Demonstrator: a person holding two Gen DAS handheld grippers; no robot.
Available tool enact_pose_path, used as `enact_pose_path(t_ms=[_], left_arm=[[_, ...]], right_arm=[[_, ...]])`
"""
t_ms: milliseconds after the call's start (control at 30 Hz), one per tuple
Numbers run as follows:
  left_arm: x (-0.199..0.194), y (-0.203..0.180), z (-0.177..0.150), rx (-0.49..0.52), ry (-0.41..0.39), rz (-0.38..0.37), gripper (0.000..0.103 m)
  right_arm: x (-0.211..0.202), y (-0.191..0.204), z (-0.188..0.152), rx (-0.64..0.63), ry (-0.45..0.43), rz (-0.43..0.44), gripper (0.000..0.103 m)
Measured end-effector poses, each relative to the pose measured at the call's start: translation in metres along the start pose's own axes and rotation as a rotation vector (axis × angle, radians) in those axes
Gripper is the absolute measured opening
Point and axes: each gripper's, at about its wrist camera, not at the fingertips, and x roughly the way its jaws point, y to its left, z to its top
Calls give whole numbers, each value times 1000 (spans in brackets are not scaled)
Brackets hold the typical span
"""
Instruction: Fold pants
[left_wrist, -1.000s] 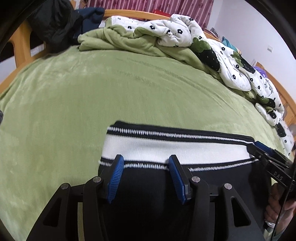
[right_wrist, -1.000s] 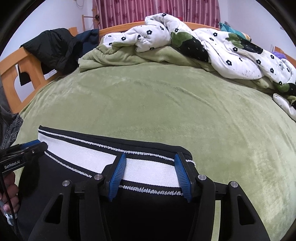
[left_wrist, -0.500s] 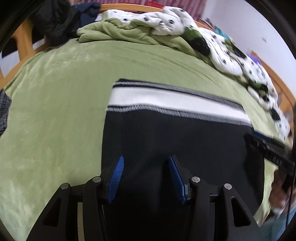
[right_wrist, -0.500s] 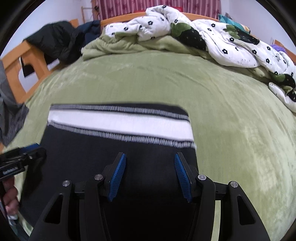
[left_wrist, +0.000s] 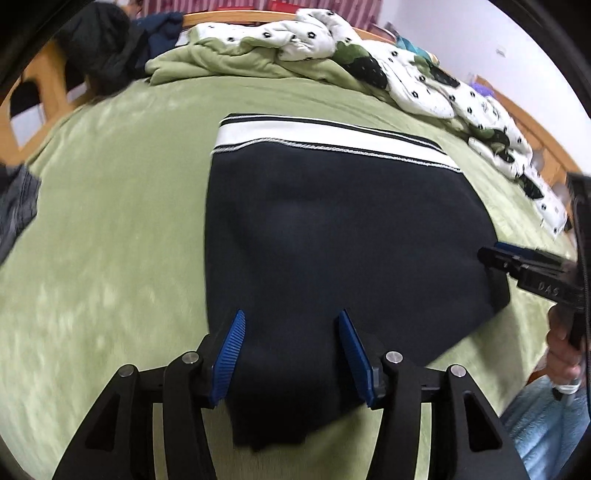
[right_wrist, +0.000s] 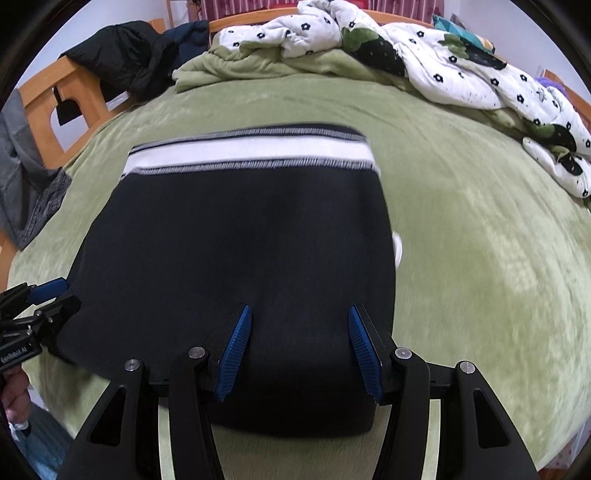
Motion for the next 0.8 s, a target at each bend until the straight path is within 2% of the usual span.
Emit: enact_pose_path(t_ms=[267,400,567,700,767,800], left_arm=[[-17,8,-28,-7,19,25,54],[-39,24,-39,-38,-22,-3,54],[-33,21,-56,6,44,5,50],[-23,1,-61,97,13,106,50],[-17,-2,-57,89,-17,138,50],[-14,-1,-54,71,-21,140,41]], right_arm=[[-13,-18,-12,80,3,37,54],[-23,-28,-15,124,-20,59,54],[-35,-32,-13,133,-62,78,54],[-35,-33,-12,137,-58,89,54],[-34,-32,-12,134,-57,92,54],[-35,-31,-12,130,-58,90,54]])
